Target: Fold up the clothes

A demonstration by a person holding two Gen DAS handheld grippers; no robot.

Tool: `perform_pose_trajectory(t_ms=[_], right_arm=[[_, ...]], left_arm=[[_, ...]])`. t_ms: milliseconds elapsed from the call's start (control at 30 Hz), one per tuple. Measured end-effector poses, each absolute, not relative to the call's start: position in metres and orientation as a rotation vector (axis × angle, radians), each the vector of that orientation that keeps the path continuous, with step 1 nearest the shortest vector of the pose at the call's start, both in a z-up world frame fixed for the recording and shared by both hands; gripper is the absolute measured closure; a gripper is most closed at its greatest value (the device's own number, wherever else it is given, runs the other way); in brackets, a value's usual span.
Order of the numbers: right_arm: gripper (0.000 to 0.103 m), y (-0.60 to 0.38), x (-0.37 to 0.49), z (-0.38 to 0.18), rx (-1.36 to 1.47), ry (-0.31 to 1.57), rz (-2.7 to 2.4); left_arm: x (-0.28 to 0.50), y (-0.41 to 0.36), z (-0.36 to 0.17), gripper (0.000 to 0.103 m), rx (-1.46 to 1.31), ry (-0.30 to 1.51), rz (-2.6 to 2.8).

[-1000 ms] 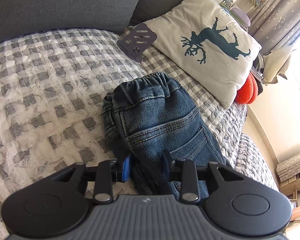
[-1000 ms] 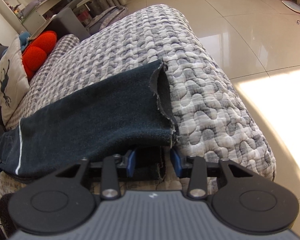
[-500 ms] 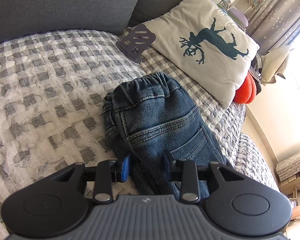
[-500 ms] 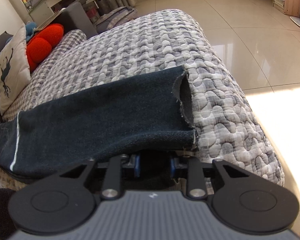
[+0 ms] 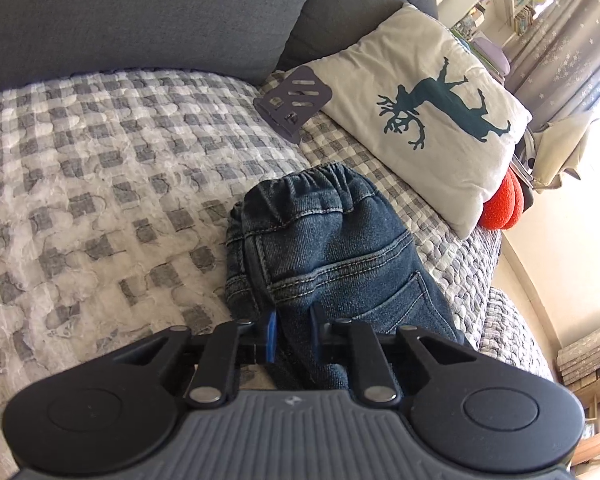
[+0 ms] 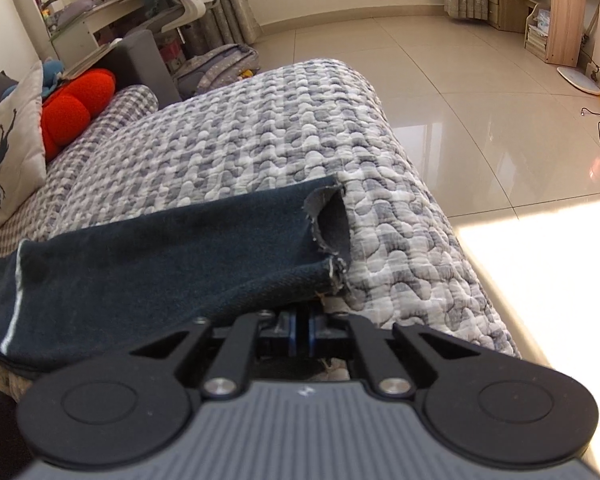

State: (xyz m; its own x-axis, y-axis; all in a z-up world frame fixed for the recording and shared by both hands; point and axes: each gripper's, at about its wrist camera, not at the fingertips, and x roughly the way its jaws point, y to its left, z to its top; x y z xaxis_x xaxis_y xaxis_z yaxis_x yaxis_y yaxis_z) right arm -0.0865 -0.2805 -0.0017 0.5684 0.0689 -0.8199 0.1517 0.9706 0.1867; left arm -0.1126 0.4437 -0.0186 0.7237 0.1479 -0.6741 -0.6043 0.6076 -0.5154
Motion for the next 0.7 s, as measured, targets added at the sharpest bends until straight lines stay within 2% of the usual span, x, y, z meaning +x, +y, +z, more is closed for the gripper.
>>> perform_pose_trajectory(t_ms=[267,333,433,500,533,567,633,700], right_arm=[[0.103,-0.287,-0.087,-0.006,0.269,0.976,-0.048],[0.103,-0.288,-0.088,-0.006,0.271,0.978,-0.05],[0.103,-0.292,-0.089,-0.007,0.296,0.98,-0.051],[0.099,-0.295,-0.091,-0.006,0.3,0.978,-0.05],[0.092,-0.296,-0.093,-0.005,0.294,0.976,-0.053],[0.073,-0.296,-0.096,-0.003,0.284,0.972,-0.054],[0.056,-0.295,-0.103,0.002,0.224,0.958,-0.064],[0.052,-0.292,-0.11,0.007,0.155,0.946,-0.076]], left_arm=[[-0.115,0.437,-0.001,0.091,-0.753,0.554,0.542],[-0.112,0.446,-0.014,0.091,-0.807,0.605,0.551],[-0.111,0.445,-0.017,0.09,-0.768,0.613,0.535],[-0.109,0.439,-0.012,0.085,-0.705,0.625,0.529],[-0.11,0.436,-0.009,0.083,-0.687,0.63,0.525],[-0.11,0.434,-0.006,0.081,-0.676,0.635,0.521],[-0.11,0.43,0.0,0.074,-0.658,0.646,0.521],[-0.111,0.422,0.007,0.069,-0.63,0.661,0.51]])
